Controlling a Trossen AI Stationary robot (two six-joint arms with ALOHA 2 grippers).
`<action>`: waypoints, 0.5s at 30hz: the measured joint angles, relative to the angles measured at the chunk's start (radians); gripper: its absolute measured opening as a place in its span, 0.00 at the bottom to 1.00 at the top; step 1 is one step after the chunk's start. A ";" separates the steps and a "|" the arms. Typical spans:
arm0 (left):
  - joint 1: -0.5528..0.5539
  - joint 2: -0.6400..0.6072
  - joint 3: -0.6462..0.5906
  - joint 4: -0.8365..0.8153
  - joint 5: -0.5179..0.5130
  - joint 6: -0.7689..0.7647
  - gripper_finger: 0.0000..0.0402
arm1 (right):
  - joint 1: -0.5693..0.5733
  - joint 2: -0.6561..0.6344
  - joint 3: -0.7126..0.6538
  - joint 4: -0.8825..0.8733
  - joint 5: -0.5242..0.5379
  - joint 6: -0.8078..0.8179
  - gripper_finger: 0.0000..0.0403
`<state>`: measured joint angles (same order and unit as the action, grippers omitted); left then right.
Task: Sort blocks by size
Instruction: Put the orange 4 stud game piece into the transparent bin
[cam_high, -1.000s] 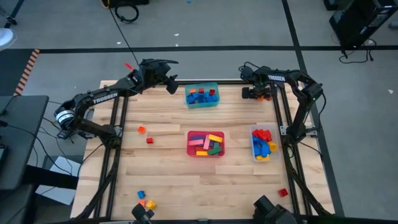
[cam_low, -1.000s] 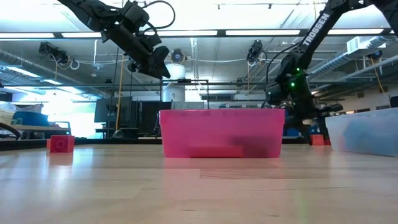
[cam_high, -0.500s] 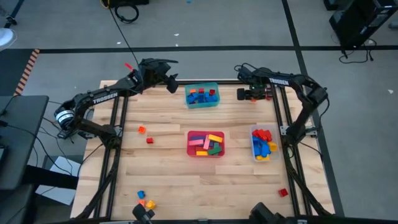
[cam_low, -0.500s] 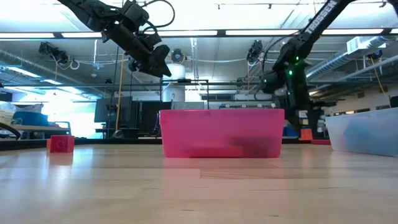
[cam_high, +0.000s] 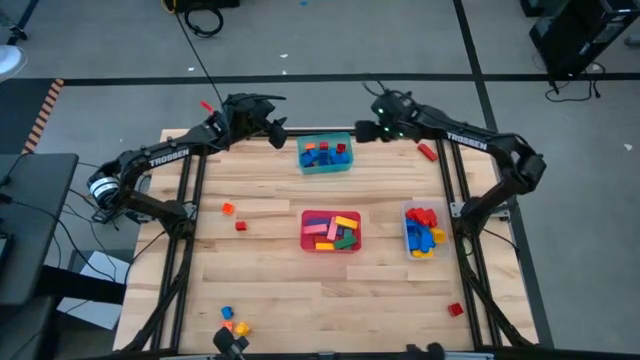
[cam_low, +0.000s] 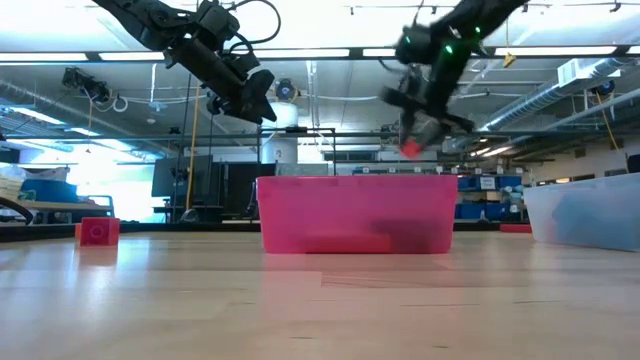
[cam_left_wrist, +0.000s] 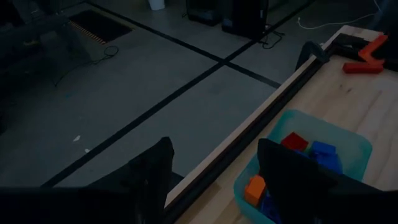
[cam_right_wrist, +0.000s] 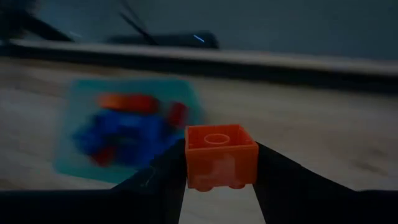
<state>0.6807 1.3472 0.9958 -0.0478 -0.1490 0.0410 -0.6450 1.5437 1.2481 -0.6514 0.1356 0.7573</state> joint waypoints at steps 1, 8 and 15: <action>0.000 0.000 0.000 0.000 0.000 0.000 0.61 | 0.013 0.008 0.023 0.021 0.000 -0.007 0.43; 0.000 0.000 0.000 0.005 0.000 0.000 0.61 | 0.081 0.132 0.199 0.045 0.000 -0.075 0.43; 0.000 0.000 0.000 0.004 0.000 0.000 0.61 | 0.120 0.305 0.363 0.042 -0.048 -0.134 0.43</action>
<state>0.6807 1.3476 0.9958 -0.0433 -0.1490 0.0406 -0.5248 1.8484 1.6113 -0.6098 0.0875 0.6233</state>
